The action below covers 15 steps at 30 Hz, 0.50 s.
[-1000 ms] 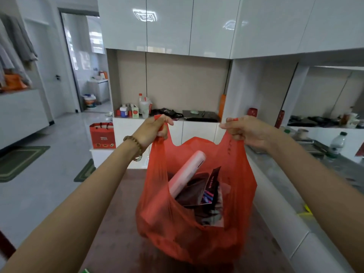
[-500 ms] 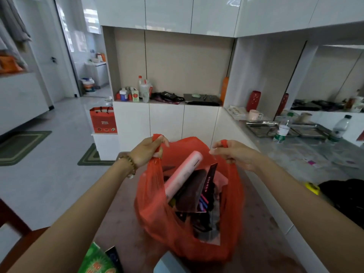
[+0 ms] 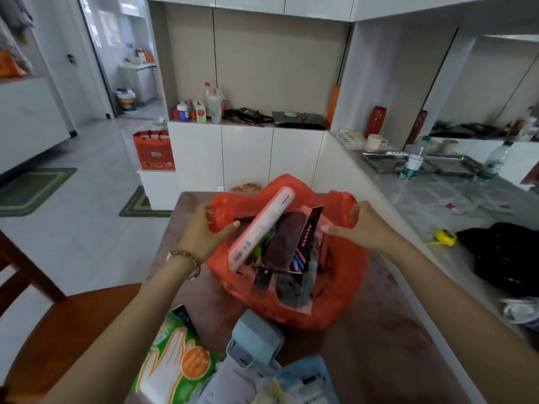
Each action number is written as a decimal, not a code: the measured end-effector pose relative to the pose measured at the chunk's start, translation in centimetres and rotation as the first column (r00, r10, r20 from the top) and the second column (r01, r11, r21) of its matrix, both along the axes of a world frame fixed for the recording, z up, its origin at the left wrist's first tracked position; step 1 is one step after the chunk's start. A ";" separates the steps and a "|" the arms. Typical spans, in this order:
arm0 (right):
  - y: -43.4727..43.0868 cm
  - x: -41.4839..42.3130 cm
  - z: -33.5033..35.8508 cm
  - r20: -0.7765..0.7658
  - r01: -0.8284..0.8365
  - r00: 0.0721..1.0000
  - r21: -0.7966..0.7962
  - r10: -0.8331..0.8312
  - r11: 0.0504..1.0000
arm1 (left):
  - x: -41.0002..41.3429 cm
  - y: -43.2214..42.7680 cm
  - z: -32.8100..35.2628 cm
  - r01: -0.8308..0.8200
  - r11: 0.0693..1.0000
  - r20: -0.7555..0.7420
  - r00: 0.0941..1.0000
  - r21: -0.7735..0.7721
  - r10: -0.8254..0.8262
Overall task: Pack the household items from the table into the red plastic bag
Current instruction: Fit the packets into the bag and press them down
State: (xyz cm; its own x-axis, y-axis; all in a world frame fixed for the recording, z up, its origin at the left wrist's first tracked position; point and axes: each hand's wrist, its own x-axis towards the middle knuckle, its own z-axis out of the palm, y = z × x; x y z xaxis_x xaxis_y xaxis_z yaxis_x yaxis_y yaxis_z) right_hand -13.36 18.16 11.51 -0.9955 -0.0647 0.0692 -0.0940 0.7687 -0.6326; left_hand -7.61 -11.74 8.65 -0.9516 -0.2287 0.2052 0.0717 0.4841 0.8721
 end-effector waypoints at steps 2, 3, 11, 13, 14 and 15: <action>0.0 2.0 -1.9 -0.068 0.079 0.995 0.017 -0.078 0.997 | 2.2 0.6 -1.5 -0.090 0.996 0.024 0.996 -0.001 0.090; -0.2 3.1 -3.0 -0.114 0.075 0.991 0.006 -0.074 0.997 | 3.2 0.9 -2.6 -0.133 0.990 0.019 0.991 -0.055 0.134; -3.6 15.6 -15.0 -0.255 -0.225 0.954 -0.262 0.157 0.939 | 11.2 3.8 -14.9 -0.184 0.971 0.201 0.956 -0.154 0.213; -4.1 18.5 -18.5 -0.125 -0.164 0.983 -0.305 0.131 0.938 | 13.5 4.1 -18.0 -0.102 0.983 0.301 0.943 -0.154 0.145; -4.3 19.7 -20.1 -0.015 -0.077 0.997 -0.317 0.076 0.945 | 14.6 4.3 -19.4 -0.042 0.990 0.366 0.926 -0.138 0.091; -4.6 20.8 -21.6 0.129 0.052 0.992 -0.332 -0.009 0.942 | 15.6 4.6 -20.7 0.023 0.993 0.442 0.896 -0.116 0.031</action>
